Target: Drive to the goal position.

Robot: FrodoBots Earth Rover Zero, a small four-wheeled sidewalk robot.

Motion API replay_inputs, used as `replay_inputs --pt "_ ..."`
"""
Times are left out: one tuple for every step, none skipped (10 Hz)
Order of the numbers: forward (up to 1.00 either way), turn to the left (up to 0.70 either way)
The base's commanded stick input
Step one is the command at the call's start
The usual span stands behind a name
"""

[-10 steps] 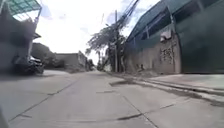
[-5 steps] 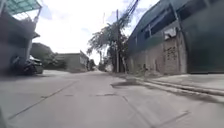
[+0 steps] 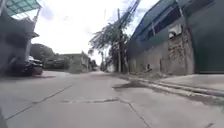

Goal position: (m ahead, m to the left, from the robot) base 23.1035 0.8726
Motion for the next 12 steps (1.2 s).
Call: replay_inputs --pt "0.7 0.0" --pt "0.7 0.0" --pt "0.7 0.0" --pt "0.7 0.0" --pt "0.7 0.0" --pt "0.7 0.0" --pt "0.7 0.0" --pt "0.7 0.0" --pt "0.7 0.0" --pt "0.7 0.0" --pt "0.7 0.0" --pt "0.7 0.0"
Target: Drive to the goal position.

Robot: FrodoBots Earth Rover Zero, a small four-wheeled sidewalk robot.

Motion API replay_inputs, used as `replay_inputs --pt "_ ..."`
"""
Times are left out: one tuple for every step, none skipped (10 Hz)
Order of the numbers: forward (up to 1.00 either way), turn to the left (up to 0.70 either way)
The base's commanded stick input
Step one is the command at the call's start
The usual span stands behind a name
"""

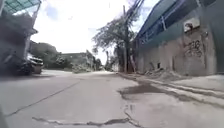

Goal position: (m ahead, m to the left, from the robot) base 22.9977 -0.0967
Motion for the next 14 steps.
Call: replay_inputs --pt "0.7 0.0" --pt "0.7 0.0" --pt "0.7 0.0" --pt "0.7 0.0" --pt "0.7 -0.12" --pt "0.7 -0.31" --pt "0.7 -0.31" --pt "0.7 -0.17" --pt "0.7 0.0" --pt "0.7 0.0" --pt "0.7 0.0" --pt "0.7 0.0" --pt "0.7 0.0" --pt "0.7 0.0"
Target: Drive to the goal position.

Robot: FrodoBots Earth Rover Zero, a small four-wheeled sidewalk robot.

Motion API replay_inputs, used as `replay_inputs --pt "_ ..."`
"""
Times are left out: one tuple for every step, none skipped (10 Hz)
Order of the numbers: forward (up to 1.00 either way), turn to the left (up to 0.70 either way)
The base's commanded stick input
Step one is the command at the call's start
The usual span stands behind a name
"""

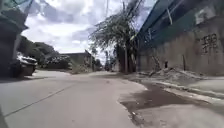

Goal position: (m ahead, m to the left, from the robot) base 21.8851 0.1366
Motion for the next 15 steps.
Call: replay_inputs --pt "0.7 0.0" --pt "0.7 0.0" --pt "0.7 0.0" --pt "0.7 0.0" --pt "0.7 0.0" --pt "0.7 0.0" --pt "0.7 0.0" --pt "0.56 0.0" --pt "0.5 -0.17" --pt "0.5 -0.4" --pt "0.5 -0.45" --pt "0.5 -0.23" --pt "0.5 0.0" --pt "0.5 0.0" --pt "0.5 0.0"
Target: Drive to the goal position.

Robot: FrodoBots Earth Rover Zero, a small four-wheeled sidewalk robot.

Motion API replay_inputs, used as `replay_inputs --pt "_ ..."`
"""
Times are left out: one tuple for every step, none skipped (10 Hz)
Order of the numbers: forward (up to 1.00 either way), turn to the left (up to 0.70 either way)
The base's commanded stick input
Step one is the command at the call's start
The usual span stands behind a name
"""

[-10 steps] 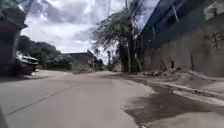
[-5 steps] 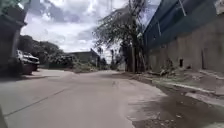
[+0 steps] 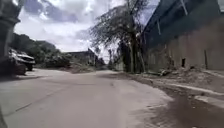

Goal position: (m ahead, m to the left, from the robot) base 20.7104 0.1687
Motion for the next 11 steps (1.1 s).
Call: replay_inputs --pt "0.5 0.0" --pt "0.5 0.0" --pt "0.5 0.0" --pt "0.5 0.0" --pt "0.5 0.0" --pt "0.5 0.0" --pt "0.5 0.0" --pt "0.5 0.0" --pt "0.5 0.0" --pt "0.5 0.0" --pt "0.5 0.0"
